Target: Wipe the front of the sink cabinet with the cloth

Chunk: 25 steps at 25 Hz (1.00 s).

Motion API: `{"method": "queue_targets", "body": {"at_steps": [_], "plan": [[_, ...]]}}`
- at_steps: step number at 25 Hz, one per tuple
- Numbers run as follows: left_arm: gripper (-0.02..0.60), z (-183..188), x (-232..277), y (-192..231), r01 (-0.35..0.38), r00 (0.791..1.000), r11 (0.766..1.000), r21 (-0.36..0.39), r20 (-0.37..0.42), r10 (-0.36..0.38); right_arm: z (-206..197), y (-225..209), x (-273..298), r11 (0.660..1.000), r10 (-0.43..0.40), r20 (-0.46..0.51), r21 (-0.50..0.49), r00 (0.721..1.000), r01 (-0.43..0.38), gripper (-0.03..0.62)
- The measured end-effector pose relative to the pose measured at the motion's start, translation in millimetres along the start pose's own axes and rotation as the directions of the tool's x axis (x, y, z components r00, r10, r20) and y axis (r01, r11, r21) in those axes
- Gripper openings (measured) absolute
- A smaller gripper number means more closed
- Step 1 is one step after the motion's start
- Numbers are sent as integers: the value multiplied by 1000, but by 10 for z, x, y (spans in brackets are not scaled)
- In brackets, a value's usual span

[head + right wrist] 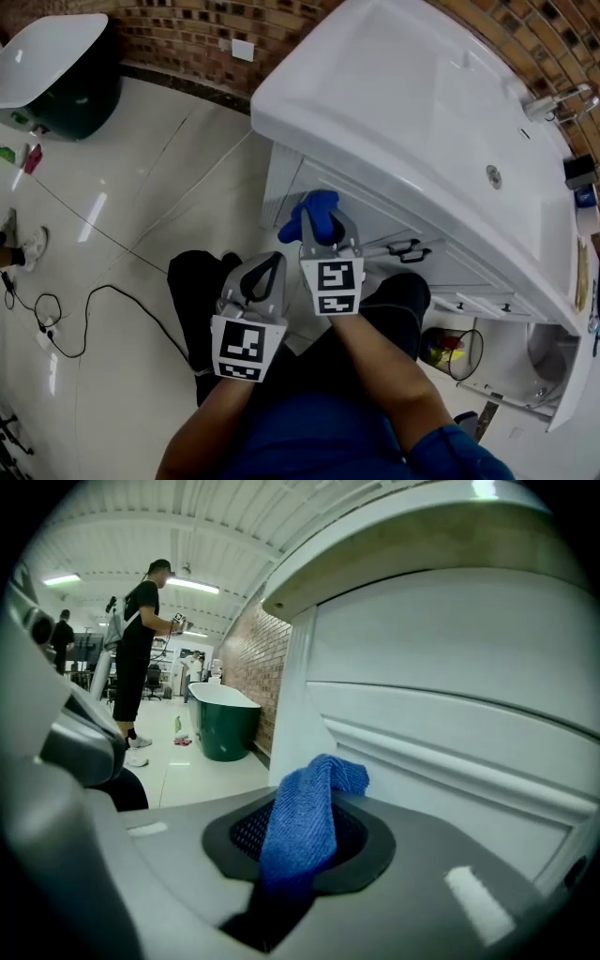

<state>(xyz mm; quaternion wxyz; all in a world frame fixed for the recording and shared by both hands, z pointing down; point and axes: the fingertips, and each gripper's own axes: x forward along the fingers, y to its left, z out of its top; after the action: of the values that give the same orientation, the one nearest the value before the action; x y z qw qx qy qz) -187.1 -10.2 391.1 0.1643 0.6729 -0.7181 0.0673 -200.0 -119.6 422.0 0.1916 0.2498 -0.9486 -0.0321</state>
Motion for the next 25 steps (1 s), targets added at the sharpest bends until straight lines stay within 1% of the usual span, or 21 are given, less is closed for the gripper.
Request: {"method": "queue_targets", "body": {"at_steps": [5, 10, 13, 15, 17, 19, 22, 25], "plan": [[2, -120, -175, 236, -50, 999, 998, -29, -17, 50, 53, 287, 258, 998, 56, 0, -15, 998, -56, 83], [2, -257, -320, 416, -76, 996, 997, -32, -40, 75, 58, 511, 467, 996, 89, -6, -26, 996, -89, 83], [2, -291, -357, 435, -90, 995, 995, -35, -38, 89, 61, 603, 537, 994, 109, 3, -32, 994, -109, 83], [2, -307, -324, 397, -91, 995, 996, -24, -38, 90, 55, 611, 481, 992, 122, 13, -25, 992, -121, 83], [2, -291, -222, 319, -74, 997, 997, -6, -38, 73, 34, 566, 342, 991, 131, 27, -6, 991, -131, 83], [3, -225, -52, 177, -38, 999, 999, 21, -29, 38, 8, 411, 123, 992, 120, 43, 32, 992, -121, 83], [3, -147, 193, -138, 27, 1000, 998, 54, -15, -26, -97, 107, -304, 992, 81, 56, 91, 995, -86, 83], [3, -118, 412, -494, 88, 996, 993, 79, -8, -88, -275, -193, -707, 993, 23, 47, 116, 999, -28, 83]]}}
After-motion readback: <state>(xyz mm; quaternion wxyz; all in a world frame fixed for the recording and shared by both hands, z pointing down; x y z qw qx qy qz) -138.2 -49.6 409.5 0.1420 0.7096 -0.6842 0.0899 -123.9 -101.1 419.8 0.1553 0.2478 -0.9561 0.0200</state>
